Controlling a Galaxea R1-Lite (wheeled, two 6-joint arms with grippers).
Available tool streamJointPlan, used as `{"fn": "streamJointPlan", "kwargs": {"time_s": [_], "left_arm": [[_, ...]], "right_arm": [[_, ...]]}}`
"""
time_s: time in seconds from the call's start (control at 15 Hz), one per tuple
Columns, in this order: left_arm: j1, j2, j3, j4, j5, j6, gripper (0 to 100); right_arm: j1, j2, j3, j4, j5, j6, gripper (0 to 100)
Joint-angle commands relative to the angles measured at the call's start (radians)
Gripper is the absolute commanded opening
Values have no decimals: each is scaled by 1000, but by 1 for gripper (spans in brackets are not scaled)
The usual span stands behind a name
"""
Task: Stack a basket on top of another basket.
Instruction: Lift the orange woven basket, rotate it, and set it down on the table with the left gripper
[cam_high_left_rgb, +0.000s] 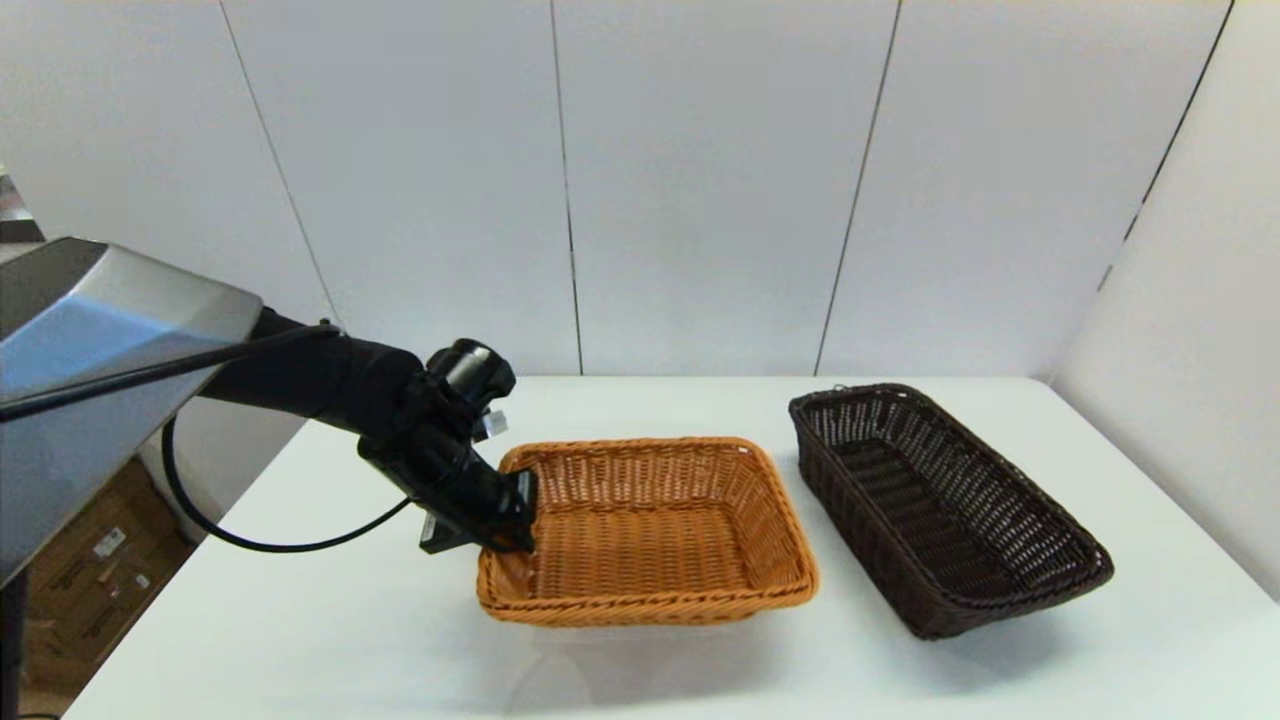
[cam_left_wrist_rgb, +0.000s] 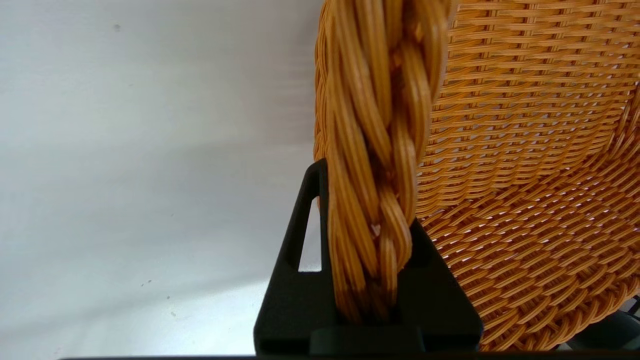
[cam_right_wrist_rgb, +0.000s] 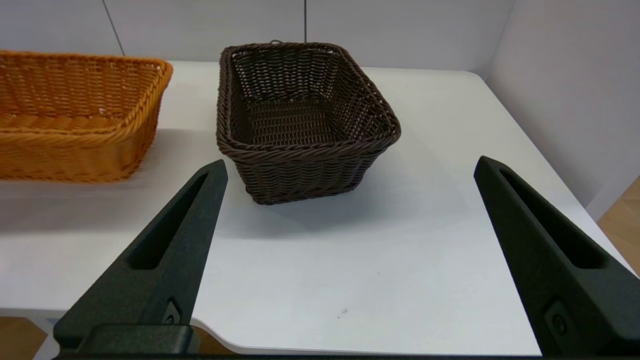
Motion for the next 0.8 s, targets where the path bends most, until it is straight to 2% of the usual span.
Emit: {"fn": "streamJointPlan", "kwargs": {"time_s": [0.07,0.67,0.73,0.8], "left_arm": [[-14,34,-15,3,-1,-5,0],[-51,54,-44,6,-1,-14,0],[-56,54,-44,6,-1,-15,100],[-56,54,-46,5,1,-15,100]], "right_arm": [[0,1,0,0,1,-1,100],[0,1,0,0,1,-1,100],[0,1,0,0,1,-1,100],[0,1,0,0,1,-1,100]]}}
